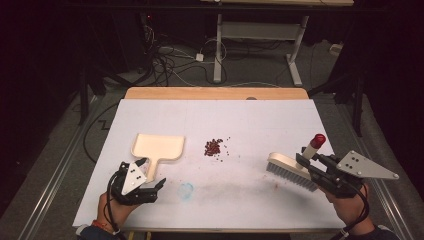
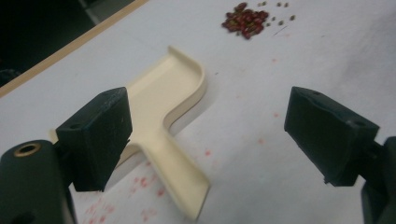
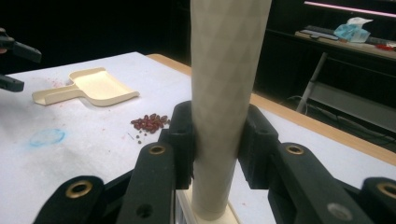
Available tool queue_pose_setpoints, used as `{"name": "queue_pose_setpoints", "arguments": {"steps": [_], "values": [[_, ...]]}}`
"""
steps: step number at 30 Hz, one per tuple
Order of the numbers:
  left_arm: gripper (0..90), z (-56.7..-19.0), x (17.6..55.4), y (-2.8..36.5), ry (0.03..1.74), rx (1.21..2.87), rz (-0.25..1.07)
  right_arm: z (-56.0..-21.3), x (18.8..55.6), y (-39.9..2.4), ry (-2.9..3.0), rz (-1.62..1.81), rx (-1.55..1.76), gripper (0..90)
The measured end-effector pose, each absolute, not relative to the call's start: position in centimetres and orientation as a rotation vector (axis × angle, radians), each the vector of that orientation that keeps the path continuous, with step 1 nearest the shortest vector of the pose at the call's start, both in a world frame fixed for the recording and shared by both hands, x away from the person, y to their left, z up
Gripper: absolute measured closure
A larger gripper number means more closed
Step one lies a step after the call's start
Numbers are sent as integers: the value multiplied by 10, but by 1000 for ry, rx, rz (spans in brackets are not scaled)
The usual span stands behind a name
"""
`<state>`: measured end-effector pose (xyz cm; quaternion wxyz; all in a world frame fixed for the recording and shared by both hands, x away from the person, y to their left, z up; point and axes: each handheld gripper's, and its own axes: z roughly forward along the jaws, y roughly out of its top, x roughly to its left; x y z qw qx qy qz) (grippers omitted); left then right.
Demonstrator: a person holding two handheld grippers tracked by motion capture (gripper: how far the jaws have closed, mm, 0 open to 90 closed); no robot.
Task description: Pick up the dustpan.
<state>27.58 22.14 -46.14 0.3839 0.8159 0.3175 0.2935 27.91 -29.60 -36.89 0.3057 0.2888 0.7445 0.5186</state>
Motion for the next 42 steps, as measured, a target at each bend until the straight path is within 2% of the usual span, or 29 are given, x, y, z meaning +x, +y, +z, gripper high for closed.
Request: {"name": "queue_pose_setpoints", "arguments": {"steps": [4,14,18,22,26,30,35,36,42], "values": [[147,-462,270,234,885,2029,749,-369,282,-295,1975,1369,764,704],[168,-470,273,242,968,2052,699,-368,293,-291,1981,1390,750,703],[182,-478,280,245,1064,2096,627,-370,297,-288,1998,1389,747,703],[182,-478,285,247,1110,2071,594,-371,297,-287,2002,1374,745,703],[185,-482,300,244,1276,2065,520,-371,295,-285,2002,1375,746,703],[239,-485,309,240,1312,2043,492,-372,293,-281,2015,1376,735,703],[257,-490,323,233,1325,2031,424,-374,291,-277,2037,1379,718,703],[345,-492,330,229,1336,2048,428,-373,291,-275,2043,1378,713,702],[383,-499,353,221,1373,2048,427,-376,292,-270,2069,1369,702,703]]}}
